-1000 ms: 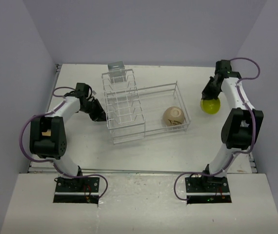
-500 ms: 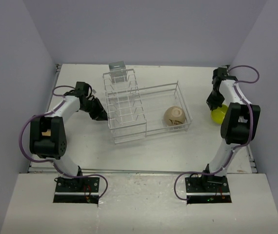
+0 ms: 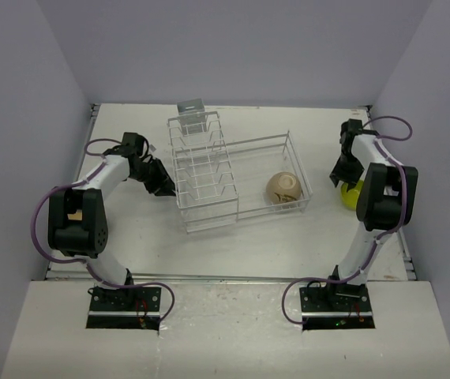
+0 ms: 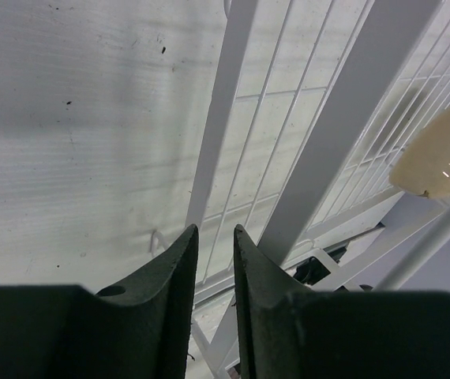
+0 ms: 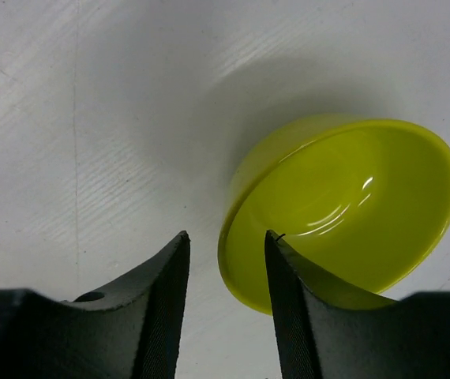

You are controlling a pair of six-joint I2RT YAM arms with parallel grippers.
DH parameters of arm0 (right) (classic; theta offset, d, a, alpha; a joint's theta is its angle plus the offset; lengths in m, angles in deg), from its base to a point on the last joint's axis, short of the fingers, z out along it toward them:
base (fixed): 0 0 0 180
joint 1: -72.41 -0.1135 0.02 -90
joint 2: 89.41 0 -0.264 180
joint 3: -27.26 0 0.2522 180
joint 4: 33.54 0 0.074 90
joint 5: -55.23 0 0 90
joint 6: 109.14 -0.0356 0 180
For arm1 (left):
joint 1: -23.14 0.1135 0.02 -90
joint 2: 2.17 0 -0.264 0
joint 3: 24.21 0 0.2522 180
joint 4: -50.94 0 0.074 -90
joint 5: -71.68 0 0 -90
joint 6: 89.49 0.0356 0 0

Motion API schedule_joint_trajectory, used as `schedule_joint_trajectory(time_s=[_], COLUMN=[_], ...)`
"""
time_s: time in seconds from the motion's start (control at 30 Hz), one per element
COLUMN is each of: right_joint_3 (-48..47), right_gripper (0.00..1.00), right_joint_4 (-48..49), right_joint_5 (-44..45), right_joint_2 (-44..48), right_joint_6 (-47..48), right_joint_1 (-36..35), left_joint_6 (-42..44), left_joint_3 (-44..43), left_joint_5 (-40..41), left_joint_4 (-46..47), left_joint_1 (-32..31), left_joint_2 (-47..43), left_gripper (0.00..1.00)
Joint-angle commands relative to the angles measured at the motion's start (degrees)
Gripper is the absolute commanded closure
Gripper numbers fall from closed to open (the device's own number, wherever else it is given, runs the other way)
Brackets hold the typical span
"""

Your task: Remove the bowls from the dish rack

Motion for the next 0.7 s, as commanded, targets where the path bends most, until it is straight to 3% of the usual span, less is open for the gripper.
schedule_joint_trajectory(time_s=[0.0, 0.17, 0.3, 0.4, 0.5, 0.57, 0.6, 0.67], right_joint_3=[0.82, -3.12, -9.81, -14.73, -19.13, -20.10, -20.10, -19.58], right_gripper=[0.54, 0.38, 0.36, 0.37, 0.48, 0.90, 1.00, 1.00], right_joint_4=[1.43, 0.12, -3.39, -4.19, -5.86, -5.87, -5.52, -6.47], right_joint_5=[1.64, 0.76, -1.78, -2.23, -4.33, -6.52, -8.36, -12.67], right_joint_2=[4.84, 9.93, 13.10, 15.04, 15.13, 14.95, 14.87, 13.46], right_joint_6=[0.90, 1.34, 1.34, 2.39, 3.71, 4.68, 4.94, 5.03], right_joint_1=[0.12, -0.85, -3.39, -9.09, -15.68, -17.28, -17.81, -18.78], left_joint_6=[0.50, 0.68, 0.68, 0.68, 0.51, 0.51, 0.42, 0.33], left_joint_3=[-2.29, -2.20, -2.81, -3.17, -3.17, -3.08, -2.99, -2.64], left_joint_5=[-4.94, -5.20, -5.38, -5.46, -5.90, -5.82, -5.82, -5.99], left_joint_4=[0.75, 0.75, 0.84, 0.92, 1.19, 1.19, 1.28, 1.36], left_joint_1=[0.03, 0.21, 0.21, 0.21, 0.21, 0.21, 0.21, 0.21], left_joint_2=[-1.61, -1.17, -1.08, -0.99, -0.91, -1.08, -1.08, -1.17], left_gripper=[0.73, 0.70, 0.67, 0.64, 0.64, 0.64, 0.64, 0.65])
